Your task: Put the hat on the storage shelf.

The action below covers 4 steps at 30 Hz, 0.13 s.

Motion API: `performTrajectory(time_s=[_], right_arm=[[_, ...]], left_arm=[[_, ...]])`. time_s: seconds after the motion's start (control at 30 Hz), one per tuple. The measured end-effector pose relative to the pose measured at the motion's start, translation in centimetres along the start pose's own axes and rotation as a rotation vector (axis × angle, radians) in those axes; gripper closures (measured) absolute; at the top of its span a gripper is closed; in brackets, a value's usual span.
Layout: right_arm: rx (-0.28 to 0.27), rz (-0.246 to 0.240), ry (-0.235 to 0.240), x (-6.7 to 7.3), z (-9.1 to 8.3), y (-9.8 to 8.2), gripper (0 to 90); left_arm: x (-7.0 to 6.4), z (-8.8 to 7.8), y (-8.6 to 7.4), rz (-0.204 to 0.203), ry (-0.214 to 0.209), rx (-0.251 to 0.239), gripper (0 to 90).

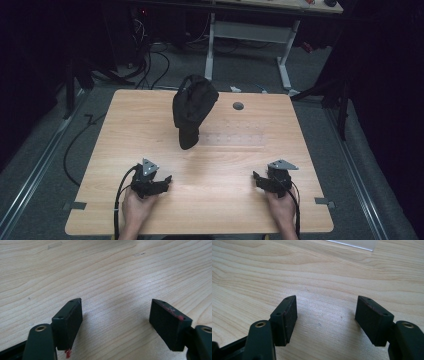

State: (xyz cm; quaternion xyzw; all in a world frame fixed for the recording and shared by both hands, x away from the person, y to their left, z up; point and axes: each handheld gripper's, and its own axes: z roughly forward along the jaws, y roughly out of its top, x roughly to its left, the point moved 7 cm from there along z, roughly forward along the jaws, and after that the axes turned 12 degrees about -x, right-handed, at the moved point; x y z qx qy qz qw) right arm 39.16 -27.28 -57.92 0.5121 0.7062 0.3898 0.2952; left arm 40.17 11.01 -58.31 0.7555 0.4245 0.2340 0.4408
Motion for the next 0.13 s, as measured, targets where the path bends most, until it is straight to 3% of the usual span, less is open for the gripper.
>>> performTrajectory(time_s=[0.13], right_arm=[[0.000, 0.000, 0.000, 0.00, 0.00, 0.00, 34.4]], left_arm=[[-0.02, 0.00, 0.00, -0.003, 0.005, 0.000, 26.8]])
